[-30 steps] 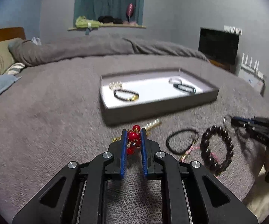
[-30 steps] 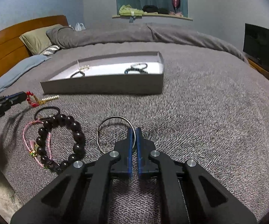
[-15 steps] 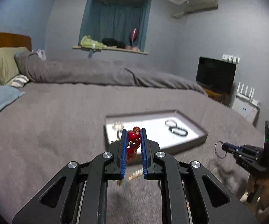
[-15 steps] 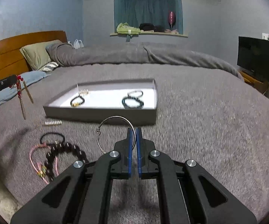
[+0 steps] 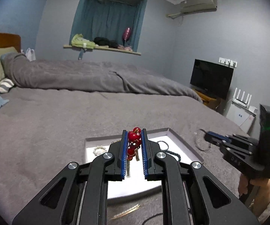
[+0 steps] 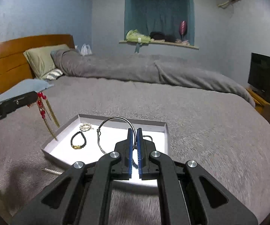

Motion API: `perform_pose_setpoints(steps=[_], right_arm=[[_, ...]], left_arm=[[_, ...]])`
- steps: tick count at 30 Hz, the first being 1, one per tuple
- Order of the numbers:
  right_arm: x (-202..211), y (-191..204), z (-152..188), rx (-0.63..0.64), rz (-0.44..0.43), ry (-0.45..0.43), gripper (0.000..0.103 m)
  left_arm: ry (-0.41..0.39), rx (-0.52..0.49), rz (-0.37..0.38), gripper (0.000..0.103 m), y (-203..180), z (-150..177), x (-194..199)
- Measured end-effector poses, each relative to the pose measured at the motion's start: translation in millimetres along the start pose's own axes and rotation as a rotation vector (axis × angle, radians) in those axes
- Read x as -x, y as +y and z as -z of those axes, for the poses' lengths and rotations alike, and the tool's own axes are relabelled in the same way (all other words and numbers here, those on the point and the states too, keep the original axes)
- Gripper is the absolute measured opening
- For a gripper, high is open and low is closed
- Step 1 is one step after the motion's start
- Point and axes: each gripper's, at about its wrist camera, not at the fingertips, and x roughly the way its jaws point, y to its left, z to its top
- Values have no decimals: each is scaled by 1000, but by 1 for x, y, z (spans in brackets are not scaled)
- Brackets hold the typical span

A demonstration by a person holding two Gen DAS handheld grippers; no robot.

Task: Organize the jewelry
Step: 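Carry the red charm into the tray with the left tool while the right carries the bangle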

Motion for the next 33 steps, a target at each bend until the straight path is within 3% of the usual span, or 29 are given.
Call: perform_pose_setpoints(steps=[4,8,11,19,33], right_arm=[[-35,-8,9,-17,21,49,4],[-63,-9,29,3,14,141,4],[-70,-8,36,6,3,178,4],[-64,-2,42,16,-63,209,0],[-58,-1,45,0,-54,202,0]], left_arm=[[57,1,11,14,4,13,-26],[165,25,24,14,19,33,-55],[222,56,34,14,29,44,-66],[264,90,137,14,28,50,-68],[391,72,-4,15,49,70,-86]])
